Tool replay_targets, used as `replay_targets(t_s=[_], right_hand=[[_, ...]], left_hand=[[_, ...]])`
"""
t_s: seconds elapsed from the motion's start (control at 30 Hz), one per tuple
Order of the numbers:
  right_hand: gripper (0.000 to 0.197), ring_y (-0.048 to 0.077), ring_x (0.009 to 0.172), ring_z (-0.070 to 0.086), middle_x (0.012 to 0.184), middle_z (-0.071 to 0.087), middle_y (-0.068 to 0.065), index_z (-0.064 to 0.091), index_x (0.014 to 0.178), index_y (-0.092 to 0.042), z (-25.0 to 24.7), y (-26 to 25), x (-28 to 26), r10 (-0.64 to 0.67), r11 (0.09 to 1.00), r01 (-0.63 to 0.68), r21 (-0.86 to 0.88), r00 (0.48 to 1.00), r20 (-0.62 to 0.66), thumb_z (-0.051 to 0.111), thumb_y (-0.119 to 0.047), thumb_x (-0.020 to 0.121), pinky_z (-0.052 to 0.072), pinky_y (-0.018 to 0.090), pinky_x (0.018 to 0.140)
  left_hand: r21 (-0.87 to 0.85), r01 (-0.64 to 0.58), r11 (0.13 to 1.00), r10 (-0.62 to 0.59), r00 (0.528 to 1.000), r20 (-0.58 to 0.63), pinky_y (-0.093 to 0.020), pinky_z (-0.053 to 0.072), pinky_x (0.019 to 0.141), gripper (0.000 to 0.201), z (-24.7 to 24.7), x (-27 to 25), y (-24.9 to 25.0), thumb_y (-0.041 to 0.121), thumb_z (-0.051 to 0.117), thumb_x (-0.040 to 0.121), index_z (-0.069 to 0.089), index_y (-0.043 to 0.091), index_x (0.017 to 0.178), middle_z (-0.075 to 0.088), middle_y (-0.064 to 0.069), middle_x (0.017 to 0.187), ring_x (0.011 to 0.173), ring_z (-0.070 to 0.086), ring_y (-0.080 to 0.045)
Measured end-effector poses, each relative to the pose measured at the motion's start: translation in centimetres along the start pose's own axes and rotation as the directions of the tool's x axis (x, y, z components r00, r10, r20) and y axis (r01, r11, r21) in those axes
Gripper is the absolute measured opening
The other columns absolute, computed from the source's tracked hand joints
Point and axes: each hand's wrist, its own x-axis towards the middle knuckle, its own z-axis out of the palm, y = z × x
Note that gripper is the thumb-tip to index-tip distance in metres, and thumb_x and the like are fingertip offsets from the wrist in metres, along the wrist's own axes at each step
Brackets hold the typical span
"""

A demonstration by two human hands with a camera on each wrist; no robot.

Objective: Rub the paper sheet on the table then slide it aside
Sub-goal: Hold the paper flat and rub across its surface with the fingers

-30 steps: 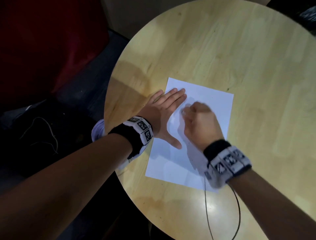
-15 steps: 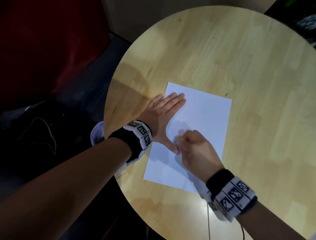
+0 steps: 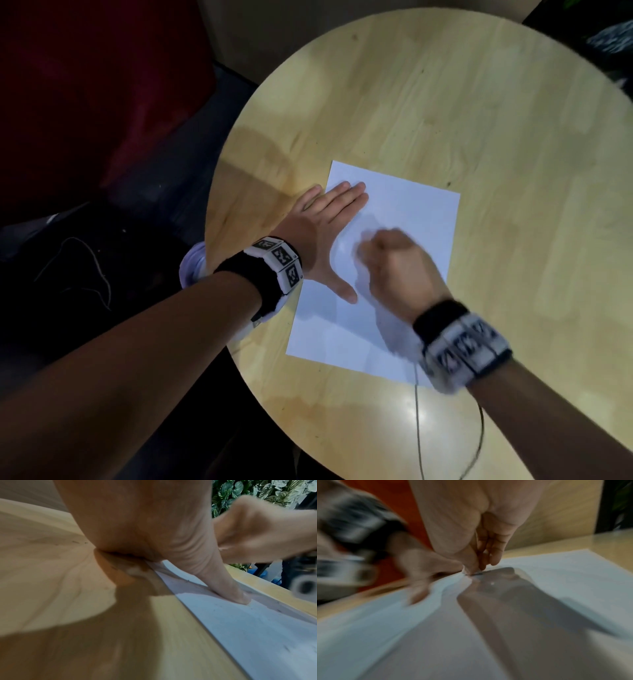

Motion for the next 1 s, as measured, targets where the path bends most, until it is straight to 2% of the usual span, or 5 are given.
replay_targets(t_s=[0.13, 0.3, 0.53, 0.73, 1.0], right_hand=[[0.016, 0.033, 0.072, 0.055, 0.076, 0.055, 0.013, 0.071, 0.085, -0.003, 0.2, 1.2, 3.7, 0.159, 0.984, -0.17, -0.057, 0.973, -0.167, 0.06, 0.004, 0.076, 0.047, 0.033, 0.053], [0.024, 0.026, 0.071, 0.051, 0.078, 0.051, 0.004, 0.065, 0.08, -0.01, 1.0, -2.0, -3.7, -0.003, 0.998, 0.002, 0.061, 1.0, 0.019, 0.042, -0.014, 0.074, 0.046, 0.032, 0.048], [0.015, 0.034, 0.074, 0.056, 0.078, 0.055, 0.015, 0.067, 0.083, -0.001, -0.2, 1.3, 4.6, 0.143, 0.987, -0.151, -0.045, 0.978, -0.151, 0.057, 0.006, 0.075, 0.048, 0.035, 0.055], [0.023, 0.026, 0.074, 0.054, 0.081, 0.056, 0.005, 0.067, 0.079, -0.01, 0.7, -1.9, -3.2, -0.006, 0.998, 0.004, 0.061, 0.999, 0.036, 0.045, -0.01, 0.076, 0.049, 0.032, 0.052], [0.021, 0.032, 0.072, 0.055, 0.078, 0.056, 0.013, 0.069, 0.082, -0.001, 1.0, -0.3, 1.5, 0.106, 0.994, -0.107, -0.005, 0.991, -0.077, 0.071, 0.005, 0.062, 0.04, 0.027, 0.049]], left_hand=[[0.001, 0.004, 1.0, -0.004, 1.0, 0.004, -0.041, -0.011, 0.124, 0.162, 0.0, 0.0, 0.1, 0.103, 0.06, 0.04, -0.006, 0.021, 0.163, -0.014, 0.008, 0.17, 0.156, -0.012, -0.012], [-0.009, 0.009, 1.0, -0.009, 1.0, -0.012, -0.042, -0.011, 0.125, 0.16, 0.1, -0.2, 0.1, 0.102, 0.06, 0.041, -0.004, 0.022, 0.163, -0.014, 0.008, 0.17, 0.155, -0.013, -0.011], [0.019, 0.005, 1.0, -0.005, 1.0, 0.003, -0.043, -0.008, 0.125, 0.162, 0.2, 0.1, 0.0, 0.104, 0.057, 0.039, -0.007, 0.021, 0.163, -0.015, 0.009, 0.17, 0.156, -0.013, -0.011], [-0.004, 0.009, 1.0, -0.009, 1.0, -0.017, -0.041, -0.011, 0.124, 0.159, 0.0, -0.1, 0.1, 0.101, 0.061, 0.041, -0.003, 0.022, 0.163, -0.012, 0.007, 0.17, 0.156, -0.012, -0.011], [0.019, -0.004, 1.0, 0.005, 1.0, -0.031, -0.043, -0.007, 0.124, 0.16, 0.2, -0.1, 0.0, 0.105, 0.052, 0.039, 0.0, 0.021, 0.164, -0.008, 0.008, 0.171, 0.157, -0.008, -0.012]])
